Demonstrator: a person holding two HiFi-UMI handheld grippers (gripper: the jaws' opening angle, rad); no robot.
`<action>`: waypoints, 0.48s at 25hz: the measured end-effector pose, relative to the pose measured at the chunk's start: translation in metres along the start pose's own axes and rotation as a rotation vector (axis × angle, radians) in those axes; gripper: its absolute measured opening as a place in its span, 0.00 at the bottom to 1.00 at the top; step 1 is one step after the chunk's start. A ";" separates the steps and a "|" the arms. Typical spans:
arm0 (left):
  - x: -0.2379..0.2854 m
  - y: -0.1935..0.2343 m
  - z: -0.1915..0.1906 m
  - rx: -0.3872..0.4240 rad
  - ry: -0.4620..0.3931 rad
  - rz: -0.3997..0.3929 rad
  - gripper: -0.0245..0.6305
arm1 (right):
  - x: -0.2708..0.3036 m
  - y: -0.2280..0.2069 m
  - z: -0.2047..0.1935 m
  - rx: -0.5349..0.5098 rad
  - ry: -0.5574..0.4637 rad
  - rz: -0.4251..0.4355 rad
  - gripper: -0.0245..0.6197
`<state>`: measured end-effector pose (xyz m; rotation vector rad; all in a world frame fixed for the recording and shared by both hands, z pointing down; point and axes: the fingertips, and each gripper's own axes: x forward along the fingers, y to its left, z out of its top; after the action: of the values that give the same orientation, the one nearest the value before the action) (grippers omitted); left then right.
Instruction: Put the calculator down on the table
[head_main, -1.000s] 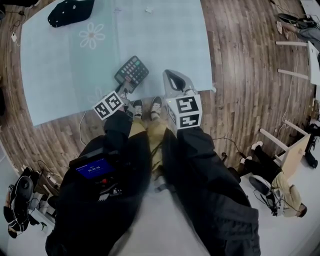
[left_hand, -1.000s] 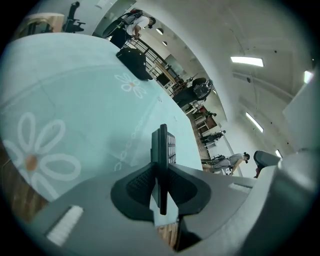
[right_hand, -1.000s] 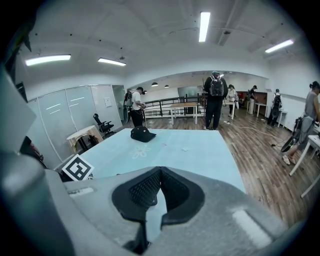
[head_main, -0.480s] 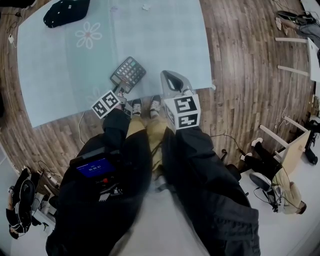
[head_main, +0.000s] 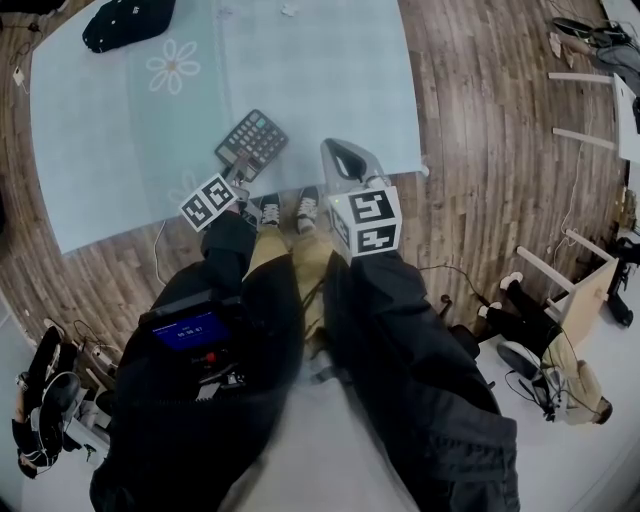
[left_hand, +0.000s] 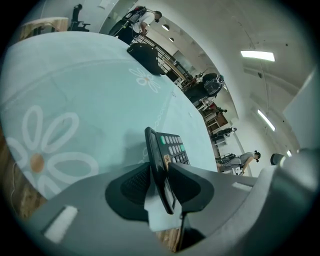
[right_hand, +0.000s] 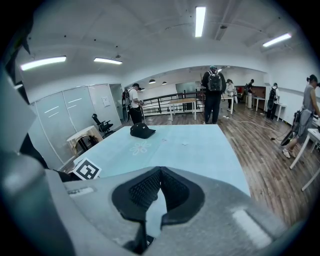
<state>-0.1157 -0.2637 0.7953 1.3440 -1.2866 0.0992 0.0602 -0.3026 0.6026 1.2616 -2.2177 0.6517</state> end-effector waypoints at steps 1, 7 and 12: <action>-0.001 0.001 0.000 0.012 0.000 0.012 0.22 | -0.001 0.000 0.000 -0.001 -0.001 0.000 0.03; -0.019 0.007 0.001 0.072 -0.013 0.079 0.21 | -0.007 0.002 0.005 -0.007 -0.023 0.001 0.03; -0.048 -0.005 0.021 0.179 -0.111 0.123 0.04 | -0.015 0.007 0.009 -0.006 -0.055 0.003 0.03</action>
<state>-0.1436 -0.2522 0.7522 1.4375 -1.4821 0.2321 0.0594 -0.2956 0.5847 1.2881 -2.2651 0.6177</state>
